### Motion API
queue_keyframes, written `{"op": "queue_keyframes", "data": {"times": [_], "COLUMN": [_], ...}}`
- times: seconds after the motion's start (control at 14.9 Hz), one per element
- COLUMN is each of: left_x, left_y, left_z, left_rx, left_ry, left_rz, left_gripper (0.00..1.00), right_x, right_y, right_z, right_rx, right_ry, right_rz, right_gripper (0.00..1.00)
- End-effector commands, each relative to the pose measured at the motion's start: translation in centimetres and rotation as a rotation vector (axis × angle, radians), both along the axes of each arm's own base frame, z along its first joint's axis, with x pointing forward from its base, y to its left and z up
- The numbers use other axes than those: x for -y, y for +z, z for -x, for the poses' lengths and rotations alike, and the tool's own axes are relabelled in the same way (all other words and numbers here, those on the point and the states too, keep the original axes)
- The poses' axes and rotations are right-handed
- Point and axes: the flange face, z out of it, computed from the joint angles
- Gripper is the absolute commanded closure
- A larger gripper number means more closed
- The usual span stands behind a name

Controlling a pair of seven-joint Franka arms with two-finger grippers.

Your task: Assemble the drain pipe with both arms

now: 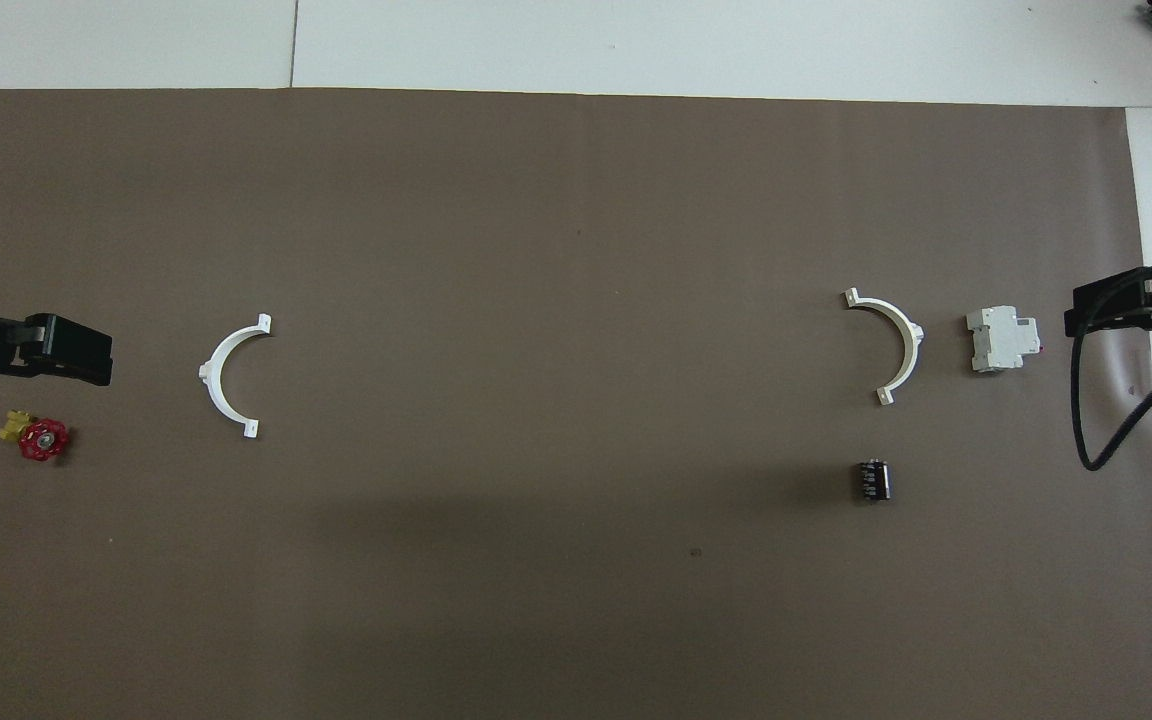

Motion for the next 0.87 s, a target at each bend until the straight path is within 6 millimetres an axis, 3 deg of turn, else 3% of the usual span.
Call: {"op": "queue_keyframes", "data": {"times": [0.0,0.27,0.54,0.74,0.8], "left_x": [0.0,0.0,0.0,0.0,-0.1], "left_y": [0.4,0.4,0.4,0.4,0.4], "left_z": [0.3,0.3,0.3,0.3,0.3], "left_rx": [0.017,0.017,0.017,0.017,0.016], "left_ry": [0.003,0.003,0.003,0.003,0.003], "left_rz": [0.014,0.014,0.014,0.014,0.013], "left_gripper": [0.00,0.00,0.00,0.00,0.00], "right_x": [-0.2,-0.2,0.1,-0.1,0.2], "right_y": [0.2,0.2,-2.6,-6.9,-9.9], "right_z": [0.2,0.3,1.1,-0.1,-0.6], "right_rx": [0.011,0.014,0.049,0.067,0.068], "right_ry": [-0.013,-0.015,0.061,0.150,0.196], "right_rz": [-0.001,-0.004,-0.010,-0.054,-0.058], "right_gripper": [0.00,0.00,0.00,0.00,0.00]}}
